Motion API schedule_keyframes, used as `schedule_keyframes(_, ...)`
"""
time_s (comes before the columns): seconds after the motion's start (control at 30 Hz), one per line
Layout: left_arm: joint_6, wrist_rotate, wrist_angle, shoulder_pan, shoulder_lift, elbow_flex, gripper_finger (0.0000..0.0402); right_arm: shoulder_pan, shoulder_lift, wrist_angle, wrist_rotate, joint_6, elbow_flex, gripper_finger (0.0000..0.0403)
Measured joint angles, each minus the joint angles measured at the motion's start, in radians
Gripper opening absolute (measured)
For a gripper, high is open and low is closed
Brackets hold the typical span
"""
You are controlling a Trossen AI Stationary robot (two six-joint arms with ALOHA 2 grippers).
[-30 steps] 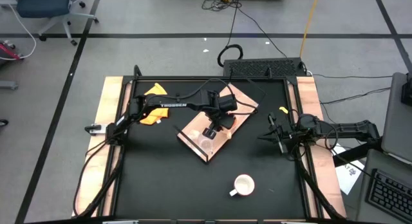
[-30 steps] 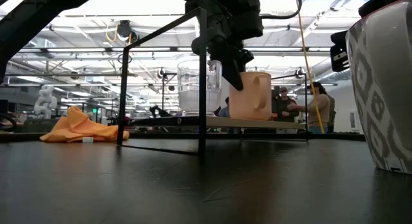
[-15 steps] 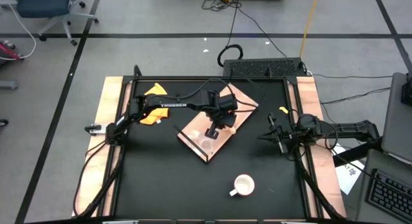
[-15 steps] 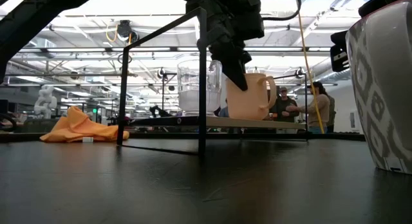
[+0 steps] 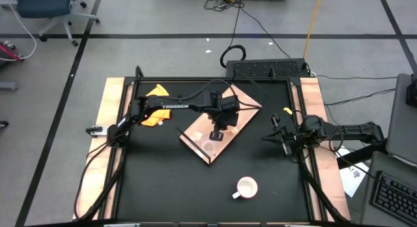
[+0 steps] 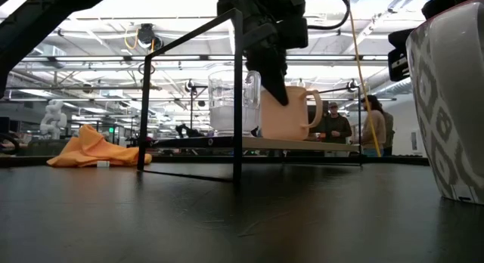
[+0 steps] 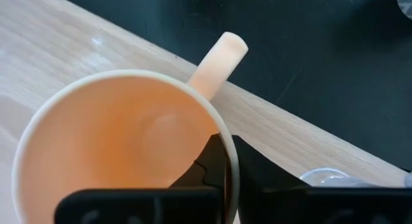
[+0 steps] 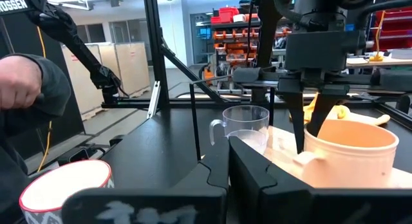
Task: Stack small to large cups/mugs on shelf
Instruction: Put the orange mug on the shelf
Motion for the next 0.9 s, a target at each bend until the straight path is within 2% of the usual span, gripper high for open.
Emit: schedule_keyframes(0.9,-0.074,-0.030,-0.068,-0.033,-0.002,0.001,0.0012,0.000,0.000,-0.003,0.000,0.008,0.000,0.0000)
